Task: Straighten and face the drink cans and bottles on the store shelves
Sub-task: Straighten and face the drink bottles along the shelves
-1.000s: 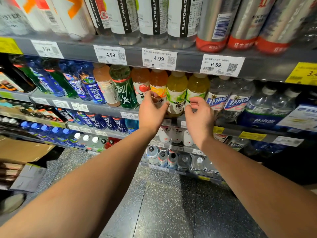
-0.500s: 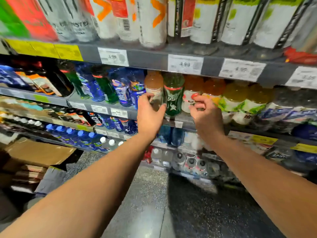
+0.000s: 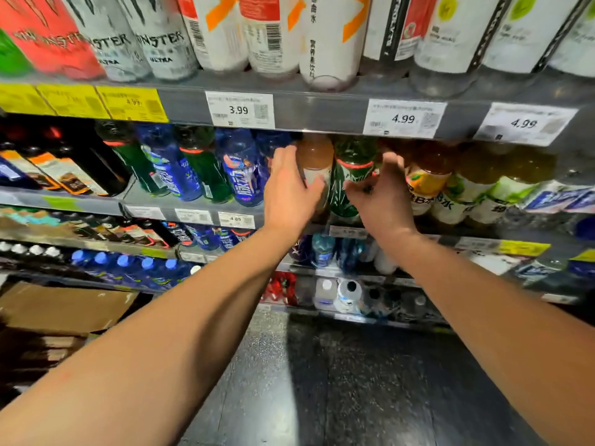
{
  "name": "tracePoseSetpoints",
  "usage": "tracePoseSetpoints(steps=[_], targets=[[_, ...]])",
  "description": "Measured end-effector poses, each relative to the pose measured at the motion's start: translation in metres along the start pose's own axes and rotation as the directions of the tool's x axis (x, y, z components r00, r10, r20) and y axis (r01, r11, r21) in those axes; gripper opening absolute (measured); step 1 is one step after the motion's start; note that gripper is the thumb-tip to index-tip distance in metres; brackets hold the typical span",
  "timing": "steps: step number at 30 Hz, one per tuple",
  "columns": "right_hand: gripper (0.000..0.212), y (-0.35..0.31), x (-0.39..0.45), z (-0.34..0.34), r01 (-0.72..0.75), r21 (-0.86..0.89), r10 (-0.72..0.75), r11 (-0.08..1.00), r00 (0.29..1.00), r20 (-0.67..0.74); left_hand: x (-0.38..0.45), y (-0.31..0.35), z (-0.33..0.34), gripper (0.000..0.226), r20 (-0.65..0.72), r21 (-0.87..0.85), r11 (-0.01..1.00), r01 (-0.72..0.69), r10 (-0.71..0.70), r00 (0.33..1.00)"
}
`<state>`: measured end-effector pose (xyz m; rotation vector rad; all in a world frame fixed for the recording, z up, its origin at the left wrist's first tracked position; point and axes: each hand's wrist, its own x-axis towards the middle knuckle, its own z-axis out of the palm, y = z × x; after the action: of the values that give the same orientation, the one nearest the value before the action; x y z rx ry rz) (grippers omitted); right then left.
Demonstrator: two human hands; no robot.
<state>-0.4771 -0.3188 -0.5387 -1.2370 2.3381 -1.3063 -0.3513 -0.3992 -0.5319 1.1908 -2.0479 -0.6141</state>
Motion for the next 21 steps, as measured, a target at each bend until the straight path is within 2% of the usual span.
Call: tracePoseSetpoints(steps=[3,5,8,11,14,18,21], targets=[[0.039,0.003,0.009,0.003,-0.030,-0.023,0.030,0.999,0.999,0.029,0.003,0.001,0.005,0.037,0.026,0.035,0.999,0.012,-0.013,1.000],[0.030,0.000,0.015,0.004,-0.067,-0.011,0.067,0.998,0.996,0.059,0.005,0.004,0.007,0.037,0.047,0.046,0.998,0.041,-0.043,0.998],[0.029,0.000,0.018,0.002,-0.099,-0.008,0.099,0.995,0.992,0.072,0.008,0.009,0.007,0.039,0.053,-0.005,0.995,0.100,-0.100,0.994],[0.028,-0.003,0.013,-0.002,-0.089,0.005,0.089,0.996,0.996,-0.001,0.009,0.008,0.004,0.043,0.046,-0.037,0.993,0.115,-0.113,0.993],[0.044,-0.004,0.005,0.001,-0.015,0.010,0.016,1.000,0.995,-0.097,0.005,0.002,-0.001,0.056,0.025,-0.062,0.995,0.079,-0.077,0.997],[0.064,-0.009,-0.013,0.004,-0.042,0.215,0.052,0.976,0.998,-0.040,-0.010,-0.012,-0.008,0.074,-0.009,-0.118,0.993,0.010,-0.011,1.000],[0.079,-0.007,-0.024,0.004,-0.065,0.239,0.081,0.969,0.995,-0.056,-0.023,-0.013,-0.009,0.075,0.082,-0.207,0.974,0.090,-0.074,0.994]])
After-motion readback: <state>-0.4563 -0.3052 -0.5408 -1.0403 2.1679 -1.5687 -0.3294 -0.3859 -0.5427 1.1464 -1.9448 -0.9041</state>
